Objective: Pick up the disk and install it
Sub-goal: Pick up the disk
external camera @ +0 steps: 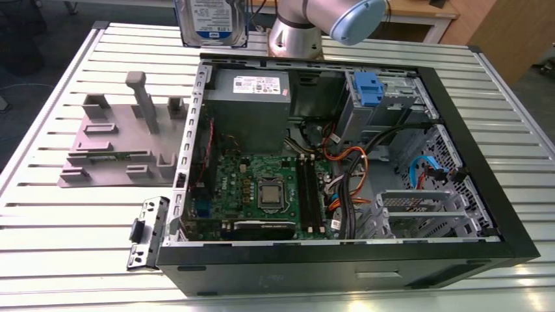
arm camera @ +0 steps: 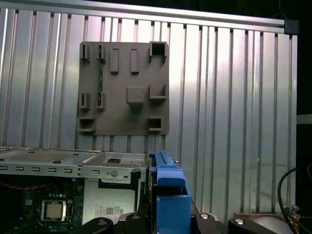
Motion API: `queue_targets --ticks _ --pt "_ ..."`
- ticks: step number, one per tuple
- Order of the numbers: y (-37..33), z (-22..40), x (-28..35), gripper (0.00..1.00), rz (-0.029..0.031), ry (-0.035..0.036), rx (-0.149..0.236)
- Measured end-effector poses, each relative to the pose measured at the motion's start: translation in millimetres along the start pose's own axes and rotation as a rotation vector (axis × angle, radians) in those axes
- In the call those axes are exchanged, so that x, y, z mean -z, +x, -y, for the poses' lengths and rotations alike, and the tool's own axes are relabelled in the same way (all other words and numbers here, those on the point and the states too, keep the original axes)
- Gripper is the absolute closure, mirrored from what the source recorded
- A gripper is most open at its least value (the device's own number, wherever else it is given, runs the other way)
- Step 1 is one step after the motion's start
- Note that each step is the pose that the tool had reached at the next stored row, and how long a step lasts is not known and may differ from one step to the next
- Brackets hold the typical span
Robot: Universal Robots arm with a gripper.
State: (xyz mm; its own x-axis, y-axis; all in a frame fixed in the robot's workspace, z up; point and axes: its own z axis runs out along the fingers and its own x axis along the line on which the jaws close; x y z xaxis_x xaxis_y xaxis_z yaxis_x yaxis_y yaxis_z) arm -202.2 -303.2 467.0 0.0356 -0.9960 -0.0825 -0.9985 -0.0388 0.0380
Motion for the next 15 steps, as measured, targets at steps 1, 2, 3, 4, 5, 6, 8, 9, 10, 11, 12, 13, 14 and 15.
queue_targets --ticks 1,2,3,4,5,6,8,9,10,11,12,13,14,15 --pt "0.4 0.0 0.0 0.64 0.0000 0.0000 0.000" --pt "0.9 0.0 0.0 0.64 0.0000 0.0000 0.000" --pt "1.4 -0.1 0.1 0.64 0.0000 0.0000 0.000" --pt "1.9 -0.1 0.1 0.64 0.0000 0.0000 0.000" --pt "2.7 -0.1 0.1 0.64 0.0000 0.0000 0.000" --pt "3.3 -0.1 0.2 0.64 0.0000 0.0000 0.000" --pt "4.6 -0.2 0.3 0.64 0.0000 0.0000 0.000" --pt "5.2 -0.2 0.3 0.64 0.0000 0.0000 0.000" --pt "5.8 -0.2 0.4 0.64 0.0000 0.0000 0.000" --pt "6.4 -0.2 0.4 0.64 0.0000 0.0000 0.000" --pt "6.8 -0.3 0.5 0.64 0.0000 0.0000 0.000" --pt "7.1 -0.3 0.5 0.64 0.0000 0.0001 0.000" --pt "7.3 -0.3 0.5 0.64 0.0001 0.0000 0.000" --pt "7.5 -0.3 0.5 0.64 0.0000 0.0000 0.000"
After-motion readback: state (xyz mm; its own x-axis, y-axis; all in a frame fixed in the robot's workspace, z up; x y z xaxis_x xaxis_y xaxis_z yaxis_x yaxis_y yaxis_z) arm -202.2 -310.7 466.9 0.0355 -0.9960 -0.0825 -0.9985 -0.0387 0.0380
